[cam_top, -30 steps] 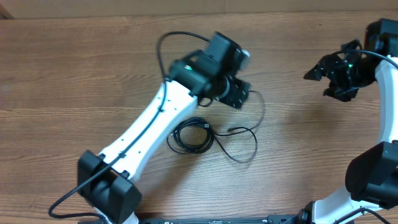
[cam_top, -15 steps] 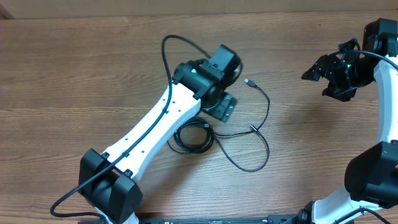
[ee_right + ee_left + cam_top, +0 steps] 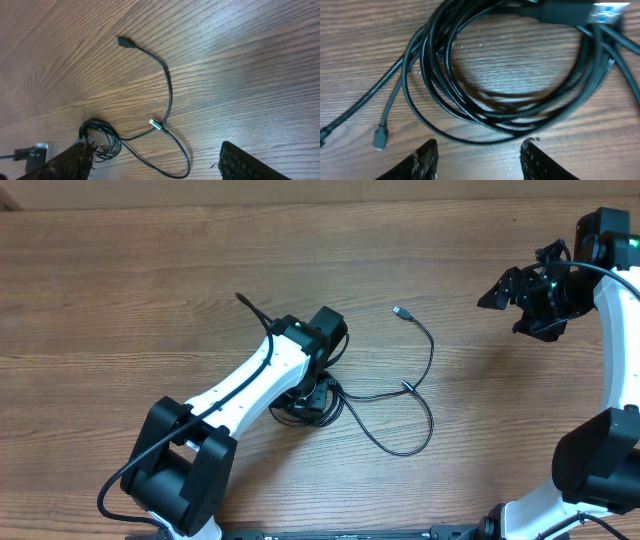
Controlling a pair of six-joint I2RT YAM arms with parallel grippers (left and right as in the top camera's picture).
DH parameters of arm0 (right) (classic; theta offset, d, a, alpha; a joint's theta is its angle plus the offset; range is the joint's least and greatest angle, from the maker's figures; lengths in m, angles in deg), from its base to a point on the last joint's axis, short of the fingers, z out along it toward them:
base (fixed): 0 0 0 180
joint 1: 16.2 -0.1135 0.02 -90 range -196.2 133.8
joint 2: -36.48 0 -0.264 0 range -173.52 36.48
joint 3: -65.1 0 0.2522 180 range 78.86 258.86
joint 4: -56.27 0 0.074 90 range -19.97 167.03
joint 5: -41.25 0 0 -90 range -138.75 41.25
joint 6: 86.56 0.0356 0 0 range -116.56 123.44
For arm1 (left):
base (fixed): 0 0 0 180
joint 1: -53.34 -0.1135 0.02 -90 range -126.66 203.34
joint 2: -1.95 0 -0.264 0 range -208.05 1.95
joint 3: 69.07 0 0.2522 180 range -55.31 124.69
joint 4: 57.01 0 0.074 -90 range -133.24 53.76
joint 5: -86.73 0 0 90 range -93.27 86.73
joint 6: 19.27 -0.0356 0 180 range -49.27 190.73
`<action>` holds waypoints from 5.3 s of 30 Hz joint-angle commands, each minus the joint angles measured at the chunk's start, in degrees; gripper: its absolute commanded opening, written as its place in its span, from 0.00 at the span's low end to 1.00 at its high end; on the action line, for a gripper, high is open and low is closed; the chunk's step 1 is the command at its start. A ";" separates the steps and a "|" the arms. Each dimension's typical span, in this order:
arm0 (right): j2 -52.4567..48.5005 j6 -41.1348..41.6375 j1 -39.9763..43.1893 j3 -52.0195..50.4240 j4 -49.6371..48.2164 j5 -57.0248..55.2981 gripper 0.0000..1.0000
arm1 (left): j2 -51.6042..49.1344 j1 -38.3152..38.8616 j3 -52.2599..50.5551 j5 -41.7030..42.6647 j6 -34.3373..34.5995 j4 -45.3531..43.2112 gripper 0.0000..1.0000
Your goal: Untangle cables
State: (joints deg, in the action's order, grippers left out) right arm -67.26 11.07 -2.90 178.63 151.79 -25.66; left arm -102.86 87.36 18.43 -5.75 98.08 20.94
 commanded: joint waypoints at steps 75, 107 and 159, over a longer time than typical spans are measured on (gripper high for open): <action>2.05 0.02 -23.15 1.55 -8.81 12.83 0.76 | 3.80 -8.24 44.28 15.91 -7.13 5.77 0.04; 2.05 -13.07 -30.29 1.55 -22.99 32.28 0.80 | 3.80 -14.12 47.25 20.92 32.63 5.44 0.04; 0.87 4.09 -21.90 1.46 -18.29 37.68 0.04 | 3.69 -13.75 42.88 20.52 -17.07 13.68 0.28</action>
State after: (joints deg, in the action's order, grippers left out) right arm -67.26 16.98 -24.53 178.83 133.74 3.52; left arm -100.39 73.49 63.63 10.47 84.38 35.85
